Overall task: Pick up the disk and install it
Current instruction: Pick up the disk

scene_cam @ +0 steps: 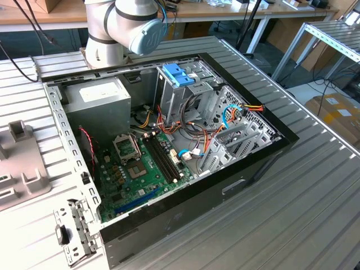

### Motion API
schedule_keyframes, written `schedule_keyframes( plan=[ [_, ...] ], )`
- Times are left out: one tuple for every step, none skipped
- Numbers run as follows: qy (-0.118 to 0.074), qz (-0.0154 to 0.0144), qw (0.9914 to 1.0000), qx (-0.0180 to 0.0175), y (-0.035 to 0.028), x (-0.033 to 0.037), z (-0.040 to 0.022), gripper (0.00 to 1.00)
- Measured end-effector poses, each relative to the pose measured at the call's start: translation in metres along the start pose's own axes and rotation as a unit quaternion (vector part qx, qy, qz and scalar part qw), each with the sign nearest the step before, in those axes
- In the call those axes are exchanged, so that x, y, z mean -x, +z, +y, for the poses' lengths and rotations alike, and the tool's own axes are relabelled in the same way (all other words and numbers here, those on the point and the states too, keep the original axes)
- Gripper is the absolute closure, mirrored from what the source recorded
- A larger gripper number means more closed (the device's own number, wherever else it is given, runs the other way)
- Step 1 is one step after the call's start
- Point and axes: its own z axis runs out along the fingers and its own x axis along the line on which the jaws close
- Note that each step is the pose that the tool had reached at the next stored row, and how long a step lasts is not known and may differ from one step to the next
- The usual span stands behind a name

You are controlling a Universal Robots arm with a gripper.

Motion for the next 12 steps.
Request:
schedule_keyframes(
  plan=[
    [0.0,0.0,1.0,0.0,0.0,0.0,0.0,0.89],
    [0.0,0.0,1.0,0.0,0.0,0.0,0.0,0.89],
    [0.0,-0.0001,1.0,0.0,0.0,0.0,0.0,0.89],
    [0.0,-0.0001,1.0,0.0,0.0,0.0,0.0,0.89],
    [0.0,-0.0001,1.0,0.0,0.0,0.0,0.0,0.83],
    [0.0,-0.0001,1.0,0.0,0.0,0.0,0.0,0.83],
    [0.0,-0.0001,1.0,0.0,0.0,0.0,0.0,0.76],
    [0.0,-0.0001,1.0,0.0,0.0,0.0,0.0,0.7],
    [0.0,-0.0002,1.0,0.0,0.0,0.0,0.0,0.7],
    [0.0,-0.0002,1.0,0.0,0.0,0.0,0.0,0.64],
    [0.0,-0.0002,1.0,0.0,0.0,0.0,0.0,0.58],
    [0.0,-0.0002,1.0,0.0,0.0,0.0,0.0,0.52]
  ],
)
